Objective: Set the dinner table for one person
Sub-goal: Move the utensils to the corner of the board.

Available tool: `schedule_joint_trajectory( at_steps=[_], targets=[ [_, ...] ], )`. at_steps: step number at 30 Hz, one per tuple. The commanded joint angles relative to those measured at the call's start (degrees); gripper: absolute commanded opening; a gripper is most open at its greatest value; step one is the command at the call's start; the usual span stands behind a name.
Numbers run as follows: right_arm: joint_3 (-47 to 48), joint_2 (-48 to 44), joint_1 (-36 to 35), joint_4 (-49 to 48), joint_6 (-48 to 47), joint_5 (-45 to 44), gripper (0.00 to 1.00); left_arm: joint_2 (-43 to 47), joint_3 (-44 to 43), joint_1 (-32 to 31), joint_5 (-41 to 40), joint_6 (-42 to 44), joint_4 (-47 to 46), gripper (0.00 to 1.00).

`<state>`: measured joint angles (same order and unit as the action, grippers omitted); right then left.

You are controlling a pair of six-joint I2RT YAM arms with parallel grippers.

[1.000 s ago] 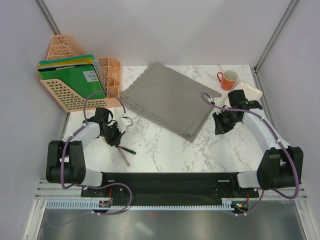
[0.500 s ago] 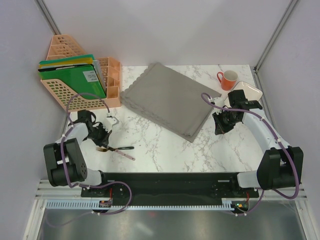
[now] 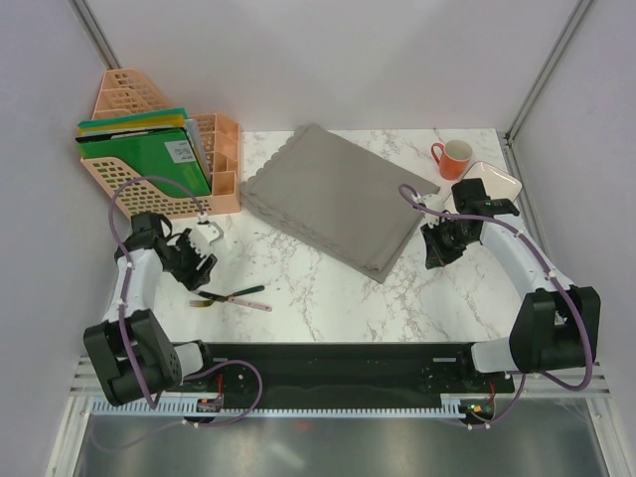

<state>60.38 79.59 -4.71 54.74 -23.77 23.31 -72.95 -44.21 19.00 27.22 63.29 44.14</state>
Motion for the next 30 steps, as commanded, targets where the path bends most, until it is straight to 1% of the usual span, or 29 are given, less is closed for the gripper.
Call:
schedule_joint_trajectory(
  at_steps=[1, 3, 9, 11, 15, 17, 19, 20, 24, 25, 30],
  targets=[
    [-0.5, 0.4, 0.1, -1.4, 0.0, 1.6, 0.07, 4.4, -3.6, 0.2, 3.0, 6.5, 7.2, 0.72],
    [-1.0, 0.5, 0.1, -1.8, 0.2, 1.8, 0.08, 5.4, -2.5, 0.0, 2.3, 9.0, 10.5, 0.73],
    [-2.0, 1.4, 0.1, -3.7, 1.0, 3.1, 0.09, 6.1, 2.7, -0.5, 1.5, 12.6, 11.8, 0.75],
    [-2.0, 1.2, 0.1, -3.7, 1.0, 3.1, 0.12, 5.7, 3.6, -1.1, 1.9, 13.2, 12.1, 0.76],
    [-1.8, 0.7, 0.1, -3.5, 1.1, 2.8, 0.17, 4.4, 3.5, -5.0, 2.1, 10.7, 11.1, 0.8],
    [-1.6, 0.5, 0.1, -3.2, 1.1, 2.7, 0.2, 3.5, 4.0, -7.6, 1.3, 9.1, 8.5, 0.88],
    [-1.4, 0.2, 0.1, -3.0, 1.2, 2.7, 0.2, 2.6, 4.5, -9.1, -0.2, 7.9, 6.1, 0.91],
    [-1.4, 0.1, 0.1, -2.9, 1.2, 2.6, 0.21, 1.3, 4.7, -10.6, -0.7, 6.5, 4.2, 0.97],
    [-1.1, -0.3, 0.1, -2.5, 1.3, 2.6, 0.22, -2.4, 4.0, -13.1, -1.9, 3.7, 0.9, 0.98],
    [-1.1, -0.4, 0.1, -2.3, 1.3, 2.7, 0.22, -3.2, 3.9, -13.3, -2.2, 3.3, -0.2, 1.0],
    [-0.9, -0.7, 0.1, -1.7, 1.1, 2.8, 0.22, -5.8, 3.7, -14.2, -3.1, 1.4, -4.8, 1.0]
  ],
)
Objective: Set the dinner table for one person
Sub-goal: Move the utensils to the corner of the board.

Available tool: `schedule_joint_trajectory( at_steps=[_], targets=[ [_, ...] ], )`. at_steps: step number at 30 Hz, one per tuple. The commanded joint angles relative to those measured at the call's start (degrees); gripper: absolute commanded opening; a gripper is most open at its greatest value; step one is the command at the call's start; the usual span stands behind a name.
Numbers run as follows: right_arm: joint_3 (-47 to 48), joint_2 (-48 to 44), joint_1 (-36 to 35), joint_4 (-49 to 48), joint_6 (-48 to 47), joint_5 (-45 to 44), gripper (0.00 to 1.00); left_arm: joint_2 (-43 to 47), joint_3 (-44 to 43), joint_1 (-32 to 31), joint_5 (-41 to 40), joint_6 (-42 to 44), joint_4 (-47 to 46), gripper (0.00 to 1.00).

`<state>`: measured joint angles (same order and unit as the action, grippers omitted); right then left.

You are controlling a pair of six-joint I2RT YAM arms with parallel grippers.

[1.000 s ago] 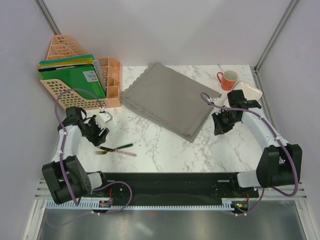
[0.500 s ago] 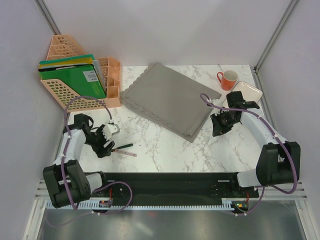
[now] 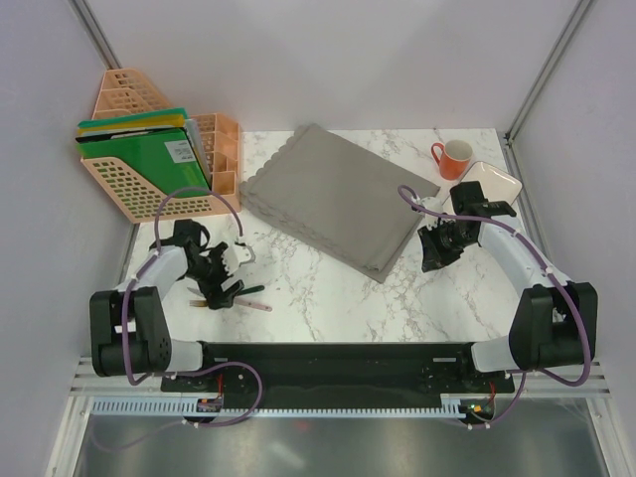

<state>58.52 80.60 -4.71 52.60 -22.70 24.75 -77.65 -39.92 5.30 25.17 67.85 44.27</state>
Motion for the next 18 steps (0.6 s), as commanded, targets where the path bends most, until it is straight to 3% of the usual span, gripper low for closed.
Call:
schedule_joint_trajectory(
  at_steps=[1, 5, 6, 9, 10, 11, 12, 13, 18],
  targets=[
    [1.0, -1.6, 0.1, 0.5, -0.1, 1.4, 0.22, -1.5, -0.6, -0.8, -1.3, -3.4, -5.3, 1.0],
    [1.1, -1.6, 0.1, 0.6, -0.2, 1.4, 0.22, -3.0, 1.2, -2.6, -2.9, -4.7, -9.5, 0.97],
    [1.2, -1.5, 0.1, 0.7, -0.2, 1.4, 0.23, -3.3, 1.5, -2.9, -3.6, -5.0, -10.1, 0.86],
    [1.3, -1.5, 0.1, 0.9, -0.5, 1.0, 0.22, -4.8, 1.9, -4.0, -4.2, -6.0, -10.6, 0.67],
    [1.3, -1.5, 0.1, 1.0, -0.6, 0.7, 0.22, -5.1, 2.0, -4.1, -4.4, -5.9, -10.6, 0.5],
    [1.2, -1.6, 0.1, 1.1, -0.6, 0.6, 0.22, -5.8, 2.2, -4.2, -4.7, -6.0, -10.9, 0.39],
    [1.3, -1.7, 0.1, 1.2, -0.7, 0.6, 0.23, -5.9, 2.3, -4.2, -5.0, -6.0, -11.0, 0.16],
    [1.3, -1.6, 0.1, 1.3, -0.7, 0.4, 0.22, -6.1, 2.7, -4.2, -5.3, -5.9, -11.2, 0.05],
    [1.5, -1.7, 0.1, 1.4, -0.8, 0.3, 0.22, -6.5, 4.3, -4.1, -6.8, -5.9, -12.4, 0.02]
  ],
)
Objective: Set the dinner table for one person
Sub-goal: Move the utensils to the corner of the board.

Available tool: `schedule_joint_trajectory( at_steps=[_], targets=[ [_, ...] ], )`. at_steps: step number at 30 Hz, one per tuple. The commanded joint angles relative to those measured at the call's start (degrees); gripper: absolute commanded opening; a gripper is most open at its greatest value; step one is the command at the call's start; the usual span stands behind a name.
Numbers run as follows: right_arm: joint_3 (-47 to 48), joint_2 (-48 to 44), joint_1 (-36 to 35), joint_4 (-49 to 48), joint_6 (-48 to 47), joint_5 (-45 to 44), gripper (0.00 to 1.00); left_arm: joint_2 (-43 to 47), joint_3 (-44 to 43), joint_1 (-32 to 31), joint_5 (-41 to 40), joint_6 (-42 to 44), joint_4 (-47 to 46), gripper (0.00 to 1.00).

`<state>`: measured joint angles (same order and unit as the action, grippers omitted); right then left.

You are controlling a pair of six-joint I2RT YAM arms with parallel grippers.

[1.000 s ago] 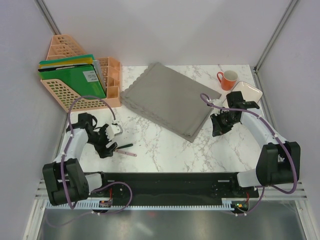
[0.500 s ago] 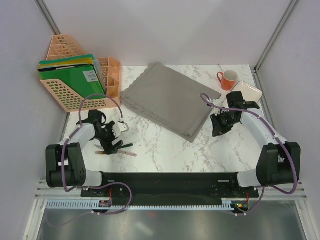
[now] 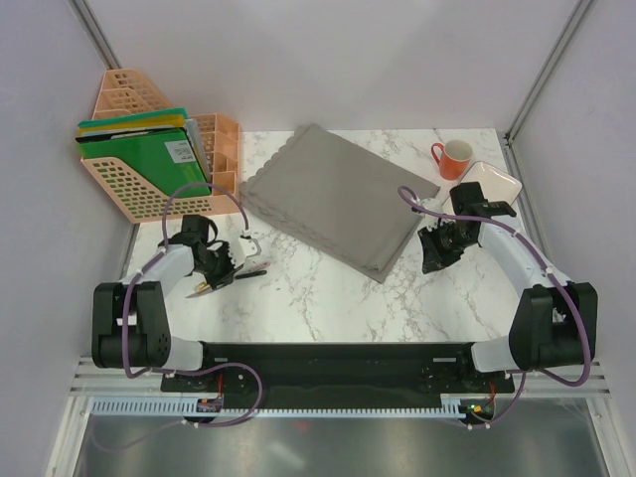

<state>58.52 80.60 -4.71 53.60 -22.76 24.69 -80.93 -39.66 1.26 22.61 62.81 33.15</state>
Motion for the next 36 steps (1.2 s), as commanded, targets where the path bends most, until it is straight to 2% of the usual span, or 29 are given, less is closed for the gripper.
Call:
schedule_joint_trajectory(
  at_steps=[1, 10, 22, 23, 24, 26, 30, 36],
  targets=[
    [1.5, -1.7, 0.1, 0.4, -0.8, 0.4, 0.23, -3.0, 4.7, 0.1, -4.4, -0.8, -1.4, 0.02],
    [1.9, -2.9, 0.1, 1.6, -1.6, -0.5, 0.22, -2.1, 5.6, 2.9, -6.8, 0.5, -0.4, 0.02],
    [2.5, -3.1, 0.1, 2.6, -2.5, -0.5, 0.23, -1.0, 4.5, 16.3, -4.9, 6.8, 5.4, 0.02],
    [2.6, -3.1, 0.1, 2.5, -2.5, -0.5, 0.22, -1.3, 4.3, 17.0, -5.1, 7.2, 6.0, 0.02],
    [2.6, -3.1, 0.1, 2.9, -3.1, -0.2, 0.09, -1.6, 4.0, 18.1, -5.1, 7.6, 6.1, 0.02],
    [2.7, -3.0, 0.1, 4.1, -4.0, 0.9, 0.03, -2.3, 3.3, 21.6, -4.7, 9.5, 7.0, 0.02],
    [2.6, -3.5, 0.1, 3.2, -3.5, -0.3, 0.36, -3.5, 0.5, 26.9, -2.6, 11.8, 9.7, 0.02],
    [2.6, -3.6, 0.1, 2.9, -3.5, -0.4, 0.51, -3.6, -0.1, 32.8, -1.0, 15.4, 11.1, 0.02]
  ],
)
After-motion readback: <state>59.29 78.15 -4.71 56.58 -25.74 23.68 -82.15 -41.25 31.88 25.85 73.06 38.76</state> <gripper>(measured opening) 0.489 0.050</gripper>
